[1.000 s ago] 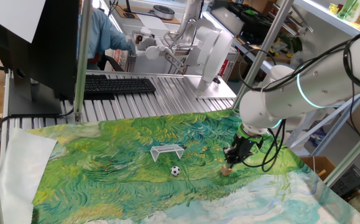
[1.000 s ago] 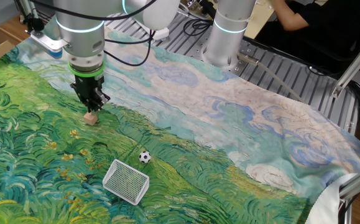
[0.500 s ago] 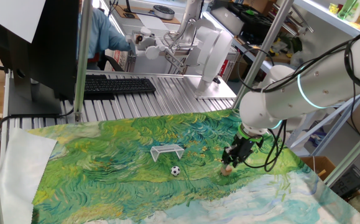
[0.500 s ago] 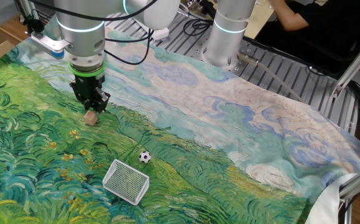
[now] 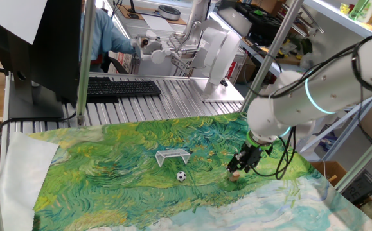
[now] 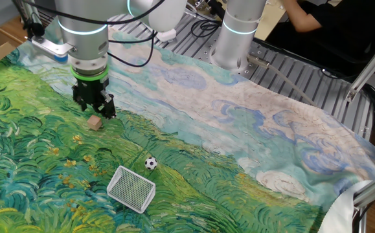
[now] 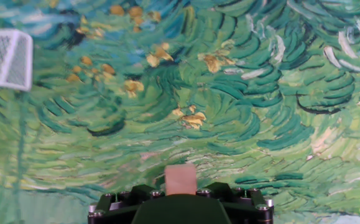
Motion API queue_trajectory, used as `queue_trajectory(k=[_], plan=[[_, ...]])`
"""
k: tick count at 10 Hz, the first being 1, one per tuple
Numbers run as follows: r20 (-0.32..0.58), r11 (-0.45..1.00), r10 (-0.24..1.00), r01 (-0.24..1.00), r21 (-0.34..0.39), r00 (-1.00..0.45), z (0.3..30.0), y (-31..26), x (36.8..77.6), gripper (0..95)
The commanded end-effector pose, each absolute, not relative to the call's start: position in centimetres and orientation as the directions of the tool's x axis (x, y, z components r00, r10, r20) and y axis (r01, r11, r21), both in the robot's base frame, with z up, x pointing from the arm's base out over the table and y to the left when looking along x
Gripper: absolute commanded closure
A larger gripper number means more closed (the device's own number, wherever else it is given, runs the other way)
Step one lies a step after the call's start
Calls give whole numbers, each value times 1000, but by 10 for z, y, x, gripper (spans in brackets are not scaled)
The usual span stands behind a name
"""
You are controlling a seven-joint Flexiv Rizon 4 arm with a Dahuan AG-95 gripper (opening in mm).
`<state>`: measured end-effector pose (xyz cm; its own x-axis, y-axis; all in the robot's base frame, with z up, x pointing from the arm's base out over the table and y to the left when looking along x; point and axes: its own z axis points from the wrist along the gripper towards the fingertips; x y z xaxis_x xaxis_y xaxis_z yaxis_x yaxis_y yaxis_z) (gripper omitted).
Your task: Pick up the small block on the left and move it to the right
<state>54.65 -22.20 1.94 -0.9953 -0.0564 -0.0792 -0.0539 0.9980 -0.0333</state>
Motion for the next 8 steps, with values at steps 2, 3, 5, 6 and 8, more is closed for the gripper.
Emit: queue_trajectory(k=[2,3,5,6,8], plan=[[-77,999,-46,-44,-30,-996,21,-221,547,190],[-77,999,-46,-44,-28,-996,21,-221,547,190],[-76,998,-53,-50,-29,-996,21,-221,547,190],[-75,998,-57,-55,-30,-996,21,-221,547,190],[-75,998,-58,-56,-30,-996,20,-221,547,190]])
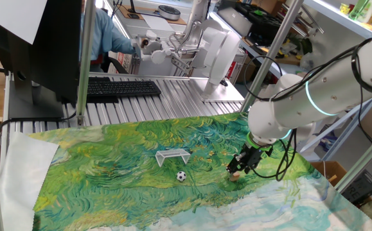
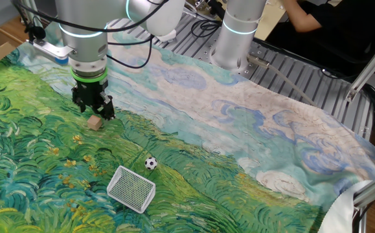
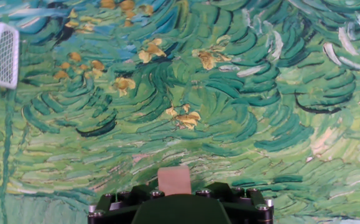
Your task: Pick up the small block on the left and move it to the right
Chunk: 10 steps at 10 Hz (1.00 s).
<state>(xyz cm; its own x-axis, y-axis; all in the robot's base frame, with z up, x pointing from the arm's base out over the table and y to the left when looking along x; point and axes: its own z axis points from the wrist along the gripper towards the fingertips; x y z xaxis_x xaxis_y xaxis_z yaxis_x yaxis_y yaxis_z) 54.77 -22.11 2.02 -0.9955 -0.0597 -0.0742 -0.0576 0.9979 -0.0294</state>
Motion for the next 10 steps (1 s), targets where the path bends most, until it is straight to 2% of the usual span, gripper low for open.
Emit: queue_trajectory(k=[1,8,9,10], plan=[[-74,998,-62,-60,-30,-995,20,-221,548,380],[-69,997,-71,-69,-32,-995,15,-222,550,380],[-66,997,-76,-74,-33,-995,15,-222,550,570],[-65,996,-80,-78,-33,-995,15,-222,550,570]])
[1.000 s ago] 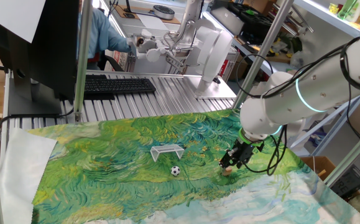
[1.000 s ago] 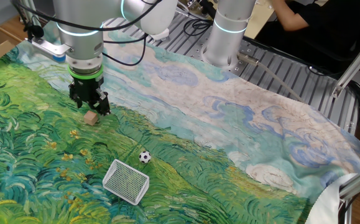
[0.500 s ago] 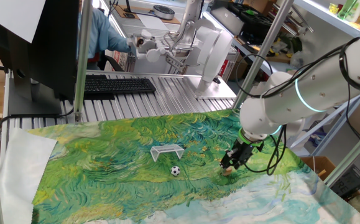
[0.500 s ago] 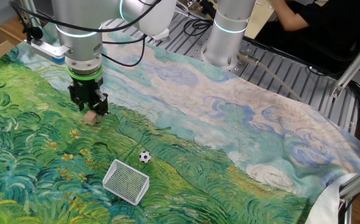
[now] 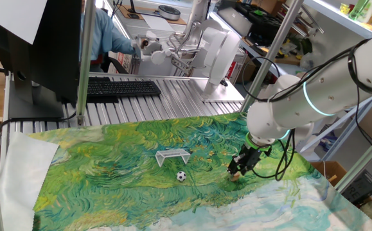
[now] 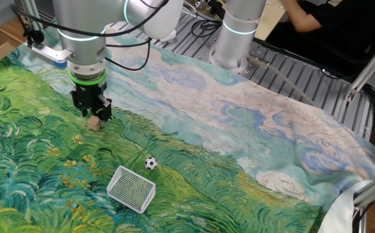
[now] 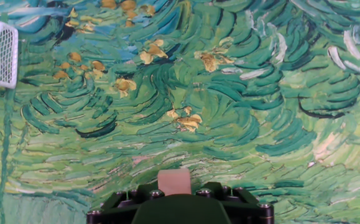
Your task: Pick up the small block on the left and move it to the right
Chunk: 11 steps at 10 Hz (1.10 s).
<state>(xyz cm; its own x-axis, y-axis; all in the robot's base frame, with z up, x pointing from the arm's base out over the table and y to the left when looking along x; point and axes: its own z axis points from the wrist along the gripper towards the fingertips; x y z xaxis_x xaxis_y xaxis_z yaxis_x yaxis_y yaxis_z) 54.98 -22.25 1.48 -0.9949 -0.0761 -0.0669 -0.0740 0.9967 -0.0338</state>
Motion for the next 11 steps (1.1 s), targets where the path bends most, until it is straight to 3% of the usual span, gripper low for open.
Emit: queue_trajectory(k=[1,2,3,11], plan=[[-65,996,-82,-80,-33,-995,15,-222,550,760],[-64,996,-83,-81,-33,-994,15,-222,550,760],[-63,996,-82,-80,-32,-995,15,-222,550,950],[-51,996,-79,-77,-40,-996,26,-220,552,950]])
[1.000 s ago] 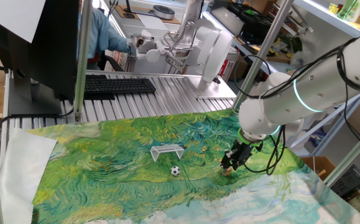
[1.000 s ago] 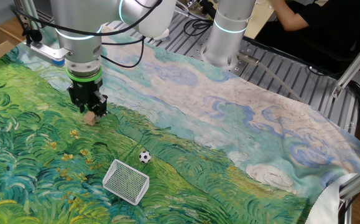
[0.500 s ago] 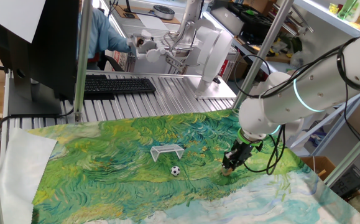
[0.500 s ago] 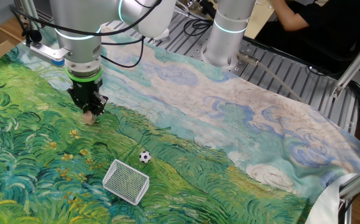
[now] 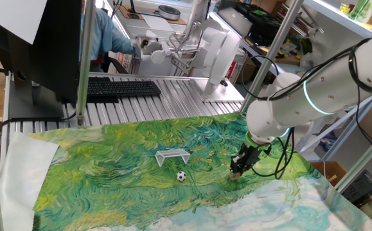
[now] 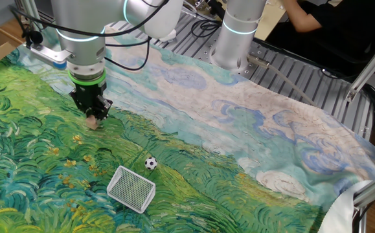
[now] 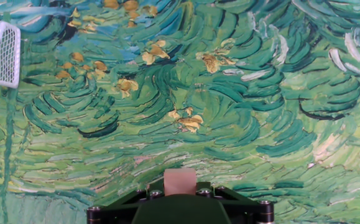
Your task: Pick up the small block on the left and move it to the right
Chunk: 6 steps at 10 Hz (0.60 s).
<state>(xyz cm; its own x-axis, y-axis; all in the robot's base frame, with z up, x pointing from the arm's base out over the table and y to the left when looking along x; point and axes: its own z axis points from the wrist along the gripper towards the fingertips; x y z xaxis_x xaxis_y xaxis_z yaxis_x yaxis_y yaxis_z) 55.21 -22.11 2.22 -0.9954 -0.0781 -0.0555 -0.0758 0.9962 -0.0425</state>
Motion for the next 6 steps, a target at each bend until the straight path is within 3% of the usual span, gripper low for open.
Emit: queue_trajectory(k=[1,6], plan=[[-44,996,-78,-76,-40,-996,34,-219,553,950],[-19,997,-74,-73,-37,-997,71,-217,556,950]])
